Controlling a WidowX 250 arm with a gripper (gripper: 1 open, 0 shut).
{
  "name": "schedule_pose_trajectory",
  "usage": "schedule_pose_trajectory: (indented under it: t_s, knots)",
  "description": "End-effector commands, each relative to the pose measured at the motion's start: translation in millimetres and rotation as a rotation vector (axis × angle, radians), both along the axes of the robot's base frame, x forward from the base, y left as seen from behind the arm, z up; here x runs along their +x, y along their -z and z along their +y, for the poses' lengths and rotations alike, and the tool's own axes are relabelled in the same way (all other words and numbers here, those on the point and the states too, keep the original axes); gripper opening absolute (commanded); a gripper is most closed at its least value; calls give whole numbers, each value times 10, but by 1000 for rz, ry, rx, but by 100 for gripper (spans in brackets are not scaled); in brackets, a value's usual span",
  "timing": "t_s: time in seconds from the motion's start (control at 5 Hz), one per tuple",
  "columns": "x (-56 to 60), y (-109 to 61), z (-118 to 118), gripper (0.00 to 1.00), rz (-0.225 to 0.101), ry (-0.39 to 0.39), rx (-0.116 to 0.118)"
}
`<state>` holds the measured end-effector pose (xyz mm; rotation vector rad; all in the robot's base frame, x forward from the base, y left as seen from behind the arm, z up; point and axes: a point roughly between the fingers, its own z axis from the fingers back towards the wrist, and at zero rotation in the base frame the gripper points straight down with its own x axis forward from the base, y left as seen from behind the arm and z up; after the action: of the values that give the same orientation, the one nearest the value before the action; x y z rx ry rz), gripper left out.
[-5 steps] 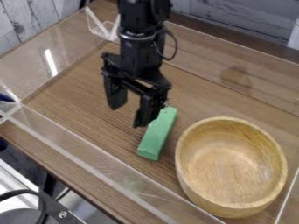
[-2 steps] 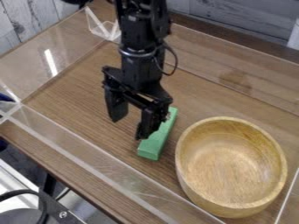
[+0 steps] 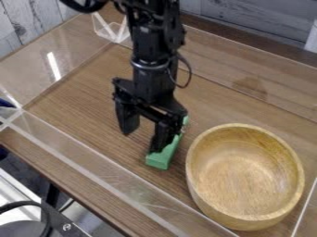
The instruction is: Put the green block in the brown bowl
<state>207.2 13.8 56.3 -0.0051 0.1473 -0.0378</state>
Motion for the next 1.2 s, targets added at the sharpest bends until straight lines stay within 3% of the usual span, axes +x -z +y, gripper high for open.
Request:
schedule_pose_trajectory:
  t_s: [0.0, 1.0]
  knots:
    - [63, -11, -58, 100, -38, 6, 2]
    - [109, 61, -118, 100, -89, -5, -14]
